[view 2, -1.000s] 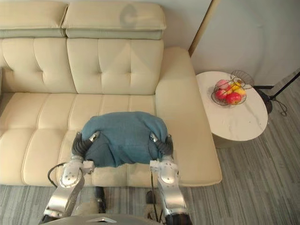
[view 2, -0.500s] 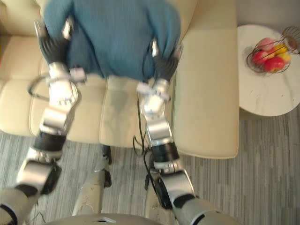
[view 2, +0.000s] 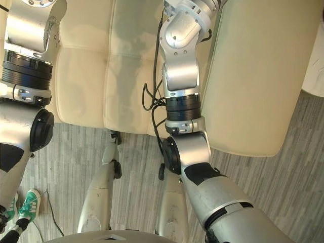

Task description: Pick up cushions and gather them together orderly.

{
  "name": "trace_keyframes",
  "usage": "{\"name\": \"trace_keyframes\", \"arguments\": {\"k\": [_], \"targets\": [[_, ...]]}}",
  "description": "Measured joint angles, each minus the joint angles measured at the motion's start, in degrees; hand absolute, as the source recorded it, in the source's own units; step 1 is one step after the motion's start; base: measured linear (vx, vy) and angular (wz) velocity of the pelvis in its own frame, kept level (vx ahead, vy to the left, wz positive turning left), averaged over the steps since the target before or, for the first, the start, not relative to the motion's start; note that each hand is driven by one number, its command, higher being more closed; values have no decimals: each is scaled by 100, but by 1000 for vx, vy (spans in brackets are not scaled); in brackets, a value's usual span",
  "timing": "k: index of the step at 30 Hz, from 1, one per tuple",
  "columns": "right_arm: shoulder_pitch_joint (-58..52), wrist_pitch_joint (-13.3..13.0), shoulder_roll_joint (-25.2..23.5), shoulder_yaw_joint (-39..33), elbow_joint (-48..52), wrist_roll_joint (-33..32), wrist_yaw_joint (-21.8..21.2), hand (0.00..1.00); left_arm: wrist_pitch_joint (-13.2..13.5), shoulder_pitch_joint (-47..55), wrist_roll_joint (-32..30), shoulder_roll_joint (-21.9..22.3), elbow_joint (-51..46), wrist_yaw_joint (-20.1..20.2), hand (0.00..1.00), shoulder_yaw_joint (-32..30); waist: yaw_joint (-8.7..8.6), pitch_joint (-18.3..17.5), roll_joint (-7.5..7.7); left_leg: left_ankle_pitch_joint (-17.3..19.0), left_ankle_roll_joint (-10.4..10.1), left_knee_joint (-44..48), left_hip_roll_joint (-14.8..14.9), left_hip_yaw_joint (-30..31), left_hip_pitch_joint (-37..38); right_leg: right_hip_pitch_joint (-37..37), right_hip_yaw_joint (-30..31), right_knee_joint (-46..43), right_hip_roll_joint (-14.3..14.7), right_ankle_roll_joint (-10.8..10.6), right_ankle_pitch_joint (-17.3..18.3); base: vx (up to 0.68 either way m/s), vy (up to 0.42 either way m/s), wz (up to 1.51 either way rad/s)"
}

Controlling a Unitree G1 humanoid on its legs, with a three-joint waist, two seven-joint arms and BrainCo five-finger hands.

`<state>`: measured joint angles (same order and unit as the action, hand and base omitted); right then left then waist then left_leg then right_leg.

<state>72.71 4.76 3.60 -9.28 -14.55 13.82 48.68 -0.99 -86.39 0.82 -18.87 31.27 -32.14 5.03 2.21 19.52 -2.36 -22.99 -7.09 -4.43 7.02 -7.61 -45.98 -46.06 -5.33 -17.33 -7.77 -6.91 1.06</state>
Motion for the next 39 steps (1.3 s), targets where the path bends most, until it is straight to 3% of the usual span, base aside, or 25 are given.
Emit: {"name": "trace_keyframes", "arguments": {"k": [6,7,8,10,14,20,23,26,31,34,35,39], "targets": [[-206,-58,327,214,-225,-76,-692,0,105,423,12,-15,-41,222,0,-562,53,178,2,-5,-78,-2,96,76,-469,-567,-26,-232,64,61,65,-4,-58,-6],[-287,-57,348,232,-224,-104,-756,0,121,526,14,-13,-56,249,0,-607,59,178,2,186,-184,-4,120,77,-498,-644,-25,-279,80,58,66,-41,-24,-7],[-575,-49,367,232,-223,-155,-946,0,132,863,74,-5,-88,296,0,-749,16,201,-1,506,-90,-7,130,70,-694,-859,-11,-347,96,28,35,-39,-23,-3],[-912,53,358,222,-225,-318,-1096,0,93,1275,230,25,-85,363,0,-811,3,281,8,502,-93,-7,117,32,-846,-1035,-9,-407,51,23,33,-32,-24,5],[-1220,166,258,83,-212,-689,-1122,0,18,1923,481,289,-90,383,0,-1297,-65,657,18,181,44,-5,-34,-67,-1025,-1418,99,-902,-107,6,317,-11,-69,20],[-1295,-85,274,-33,36,-909,-1054,0,237,2212,858,260,-368,377,0,-1376,-102,668,17,91,116,-8,-52,-16,-1143,-1640,140,-1254,-124,44,571,-13,-121,12],[-1302,-112,323,-24,40,-958,-1062,0,368,2285,980,232,-393,371,0,-1375,-144,669,18,169,27,-9,-38,-12,-1149,-1701,145,-1372,-112,64,612,-27,-136,0],[-1515,-115,452,-20,526,-1011,-1086,0,374,2541,1038,204,-806,383,0,-1381,-183,669,18,111,91,-7,-8,-10,-1128,-1700,146,-1422,-98,70,619,-23,-140,2],[-2487,-122,805,-86,1424,-1005,-1173,0,405,3715,1143,209,-1540,556,0,-1396,-241,669,19,61,145,-4,-10,-4,-555,-1086,117,-1397,-83,84,657,1,-104,8],[-3631,-230,963,-236,2332,-985,-1387,0,556,4850,1160,209,-2259,752,0,-1560,-266,643,58,63,146,-4,-6,29,129,-336,-10,-1357,-78,132,753,19,-111,11],[-4150,-294,1008,-390,2651,-934,-1513,0,667,5324,1162,204,-2524,807,0,-1725,-241,559,166,80,139,-4,9,42,373,-108,-19,-1333,-70,161,836,8,-126,-4],[-5630,-478,986,-757,3173,-890,-1668,0,729,6664,1259,469,-2791,1013,0,-1931,-220,422,325,494,251,186,45,57,867,447,-7,-1324,-14,217,979,-14,-100,0]]}}
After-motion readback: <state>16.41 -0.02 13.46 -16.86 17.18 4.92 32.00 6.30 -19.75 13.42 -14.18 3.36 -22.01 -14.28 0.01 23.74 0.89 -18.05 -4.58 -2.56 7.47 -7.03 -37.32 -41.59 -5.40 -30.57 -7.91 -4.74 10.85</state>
